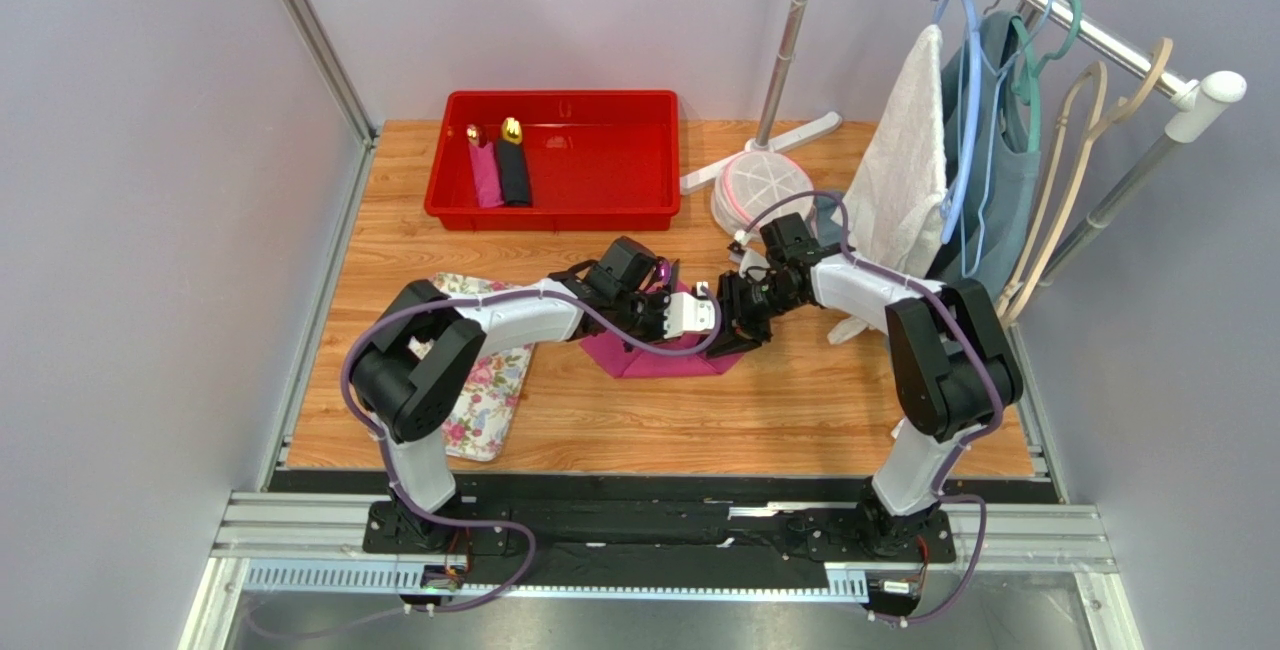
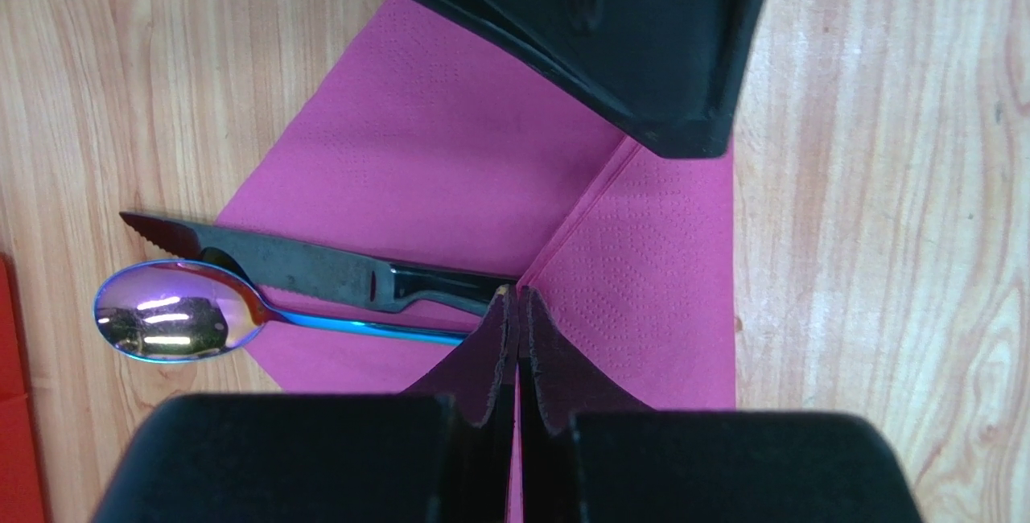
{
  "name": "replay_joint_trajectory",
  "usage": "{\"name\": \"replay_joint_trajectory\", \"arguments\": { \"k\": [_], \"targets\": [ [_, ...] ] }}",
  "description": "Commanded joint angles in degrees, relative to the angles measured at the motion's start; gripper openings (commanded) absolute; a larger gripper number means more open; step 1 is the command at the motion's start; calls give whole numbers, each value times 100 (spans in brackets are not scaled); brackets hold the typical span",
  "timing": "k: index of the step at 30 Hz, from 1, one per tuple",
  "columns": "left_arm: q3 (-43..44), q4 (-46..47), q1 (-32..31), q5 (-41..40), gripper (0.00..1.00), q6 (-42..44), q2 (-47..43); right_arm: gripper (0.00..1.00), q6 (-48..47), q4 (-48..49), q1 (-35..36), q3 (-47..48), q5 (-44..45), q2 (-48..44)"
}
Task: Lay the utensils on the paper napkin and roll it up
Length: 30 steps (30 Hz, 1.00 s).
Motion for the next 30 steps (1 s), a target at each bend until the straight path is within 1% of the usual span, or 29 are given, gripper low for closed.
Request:
{"name": "replay_joint_trajectory", "arguments": {
  "k": [1,6,10,15,16,17,20,21,22,23,25,26,28,30],
  "targets": [
    [299,197,40,20,0,107,97,29,208,259,75,32,-226,199],
    [343,144,49,29,0,125,115,25,261,277,207,94,-217,418],
    [264,117,58,169,0,116,-87,26,208,198,146,164,-191,375],
    [326,-488,31,802,0,-156,-525,27,208,242,-161,278,-244,-46],
    [317,-602,14,898,4,-200,-596,27,191,242,-188,287,-235,-160],
    [334,-830,14,1091,17,-279,-675,27,173,242,-197,296,-200,-205],
    [378,-1375,66,1277,32,-419,-1001,28,138,190,-197,314,-94,-214],
    [378,-1473,119,1269,33,-542,-1149,28,103,163,-197,322,-59,-179],
    [404,-1604,250,1495,35,-648,-1220,28,68,93,-188,331,-50,-136],
    [379,-1840,477,1523,39,-866,-1282,28,67,93,-197,314,-59,-100],
    [343,-2026,672,1419,41,-1043,-1405,28,76,136,-188,261,-24,-91],
    [274,-2140,777,1305,46,-1192,-1423,28,76,128,-162,261,-7,-65],
    [247,-2264,1076,1198,46,-1316,-1414,29,67,136,-136,278,37,-30],
    [168,-2239,1270,858,46,-1588,-1336,29,59,119,-65,296,116,23]
  ]
}}
